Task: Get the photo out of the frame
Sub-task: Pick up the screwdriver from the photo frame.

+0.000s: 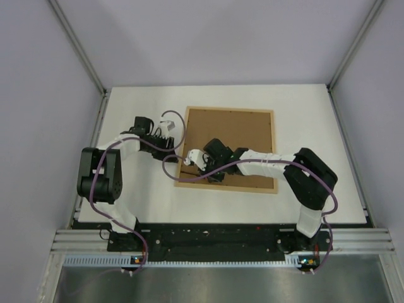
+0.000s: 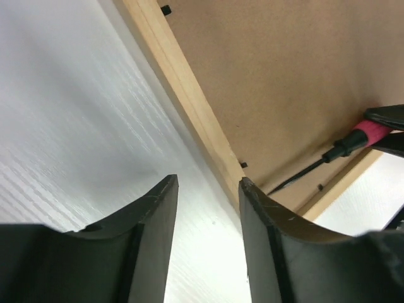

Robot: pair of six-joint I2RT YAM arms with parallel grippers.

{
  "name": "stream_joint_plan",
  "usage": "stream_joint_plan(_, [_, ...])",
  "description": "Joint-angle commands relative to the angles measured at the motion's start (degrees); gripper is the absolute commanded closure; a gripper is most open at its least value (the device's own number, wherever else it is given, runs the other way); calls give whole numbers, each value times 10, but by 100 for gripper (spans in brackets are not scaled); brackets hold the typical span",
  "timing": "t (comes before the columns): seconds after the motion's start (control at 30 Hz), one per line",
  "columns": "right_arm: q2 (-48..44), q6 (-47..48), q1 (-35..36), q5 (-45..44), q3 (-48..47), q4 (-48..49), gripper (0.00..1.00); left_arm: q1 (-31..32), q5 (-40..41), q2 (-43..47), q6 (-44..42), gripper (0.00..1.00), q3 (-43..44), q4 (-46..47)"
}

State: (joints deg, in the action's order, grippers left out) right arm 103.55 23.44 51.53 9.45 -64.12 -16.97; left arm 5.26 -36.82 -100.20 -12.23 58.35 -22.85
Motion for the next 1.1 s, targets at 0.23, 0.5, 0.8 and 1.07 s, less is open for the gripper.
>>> stream_joint_plan(0.23, [-117, 32, -94, 205, -64, -119, 100, -8, -226, 113, -135, 18, 103, -86])
stream_joint_plan(0.5, [-142, 36, -129, 376, -92, -186, 100, 42, -335, 120, -248, 12, 143, -180])
stream_joint_plan(0.8, [-144, 57, -131, 346, -100, -197, 100, 106, -346, 35, -512, 16, 247, -516])
stream_joint_plan(1.07, [-164, 65, -131, 320, -105, -196, 100, 124, -330, 5, -533, 21, 238, -536])
